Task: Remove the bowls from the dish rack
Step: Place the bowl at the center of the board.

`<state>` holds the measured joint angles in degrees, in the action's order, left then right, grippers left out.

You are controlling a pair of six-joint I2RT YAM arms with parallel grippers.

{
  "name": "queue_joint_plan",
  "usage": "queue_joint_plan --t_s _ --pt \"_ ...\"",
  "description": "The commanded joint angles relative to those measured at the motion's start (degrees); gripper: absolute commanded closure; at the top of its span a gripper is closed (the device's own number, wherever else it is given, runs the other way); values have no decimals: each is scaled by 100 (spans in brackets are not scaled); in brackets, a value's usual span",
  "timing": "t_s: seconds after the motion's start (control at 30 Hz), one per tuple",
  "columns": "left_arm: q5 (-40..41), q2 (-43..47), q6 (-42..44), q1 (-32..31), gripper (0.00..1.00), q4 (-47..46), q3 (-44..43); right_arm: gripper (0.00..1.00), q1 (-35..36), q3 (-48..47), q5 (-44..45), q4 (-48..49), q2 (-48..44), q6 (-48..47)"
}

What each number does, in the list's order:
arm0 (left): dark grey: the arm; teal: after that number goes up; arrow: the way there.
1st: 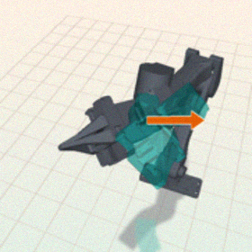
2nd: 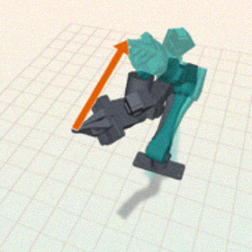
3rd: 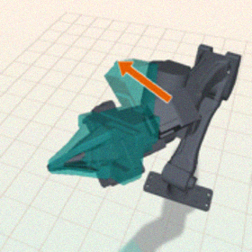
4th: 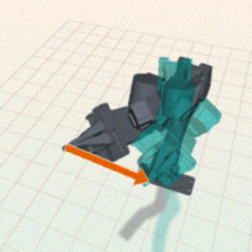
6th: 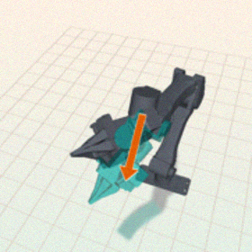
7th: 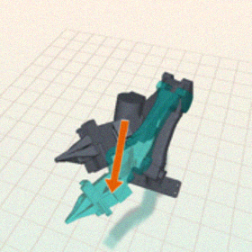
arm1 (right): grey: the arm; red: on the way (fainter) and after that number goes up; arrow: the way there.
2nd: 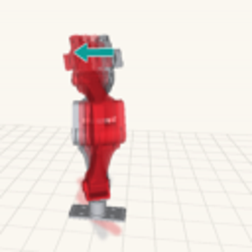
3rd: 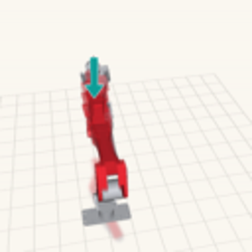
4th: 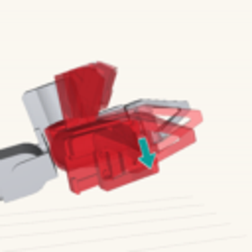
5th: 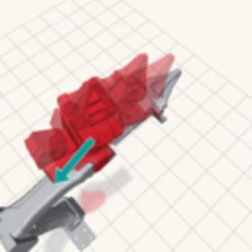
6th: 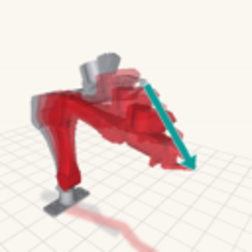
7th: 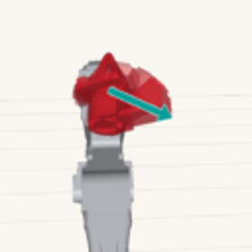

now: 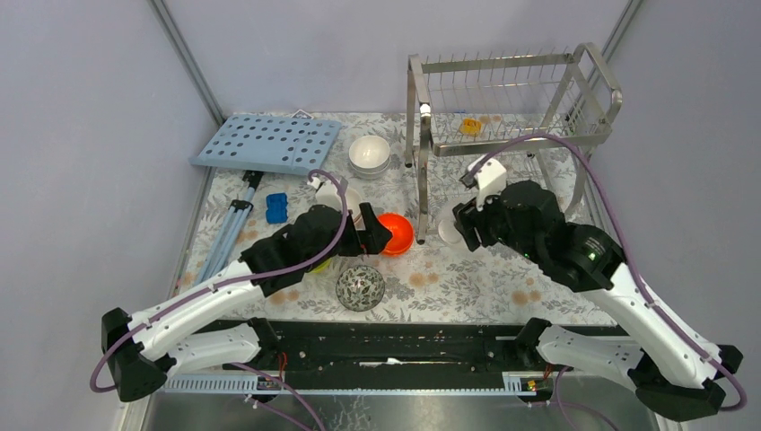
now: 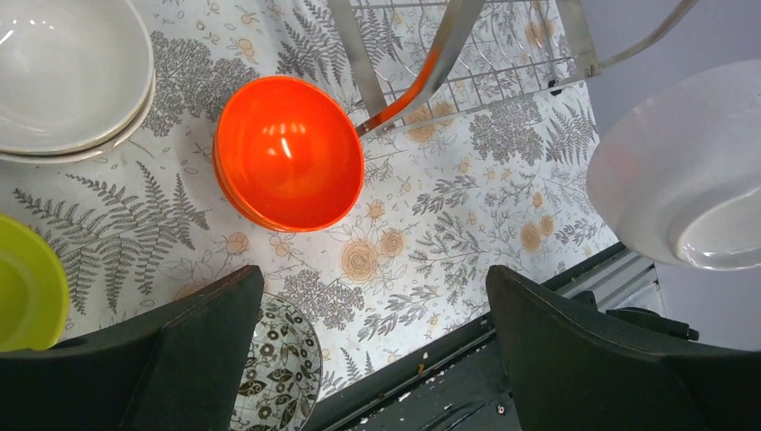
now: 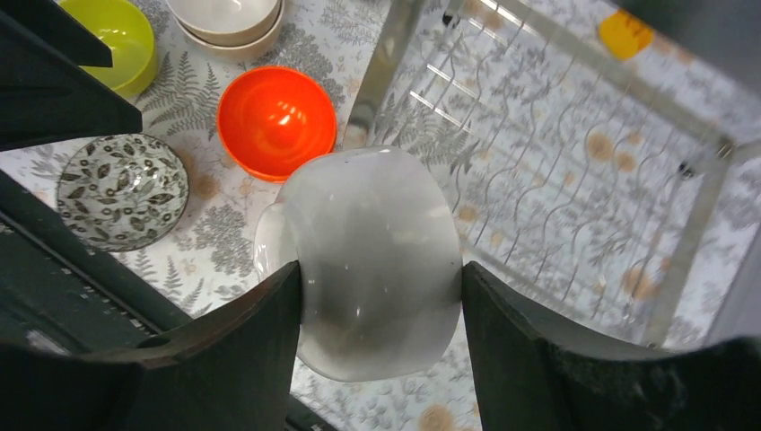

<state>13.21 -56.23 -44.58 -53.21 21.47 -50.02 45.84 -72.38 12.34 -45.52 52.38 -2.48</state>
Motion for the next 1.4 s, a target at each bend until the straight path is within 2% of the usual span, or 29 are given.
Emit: queue_joint_plan --t_s 0.0,0.17,0.4,0.57,0.73,0.93,1.13,1.37 --pt "-188 197 -179 115 1 176 -241 100 626 -253 913 887 222 -1001" --pt "-302 478 -350 346 1 470 -450 100 1369 -305 1326 1653 508 -1985" --pt "137 994 -455 467 1 1254 -1030 100 2425 -240 1727 2435 777 -3151" --pt "517 1309 -557 482 1 1645 -1501 100 3368 458 2597 3805 785 -4962" --pt "12 1273 -482 493 1 1839 -2049 100 3931 1194 3238 5551 818 -6925" --pt "-910 1254 -628 489 1 1683 -2224 100 4102 1533 3373 6327 877 -7617" --pt "-1460 762 -673 544 1 1761 -2558 100 4332 1816 3196 6372 940 -7980" --pt "-2566 127 -1206 1269 1 1811 -2915 100 4490 2390 3237 7189 740 -8567"
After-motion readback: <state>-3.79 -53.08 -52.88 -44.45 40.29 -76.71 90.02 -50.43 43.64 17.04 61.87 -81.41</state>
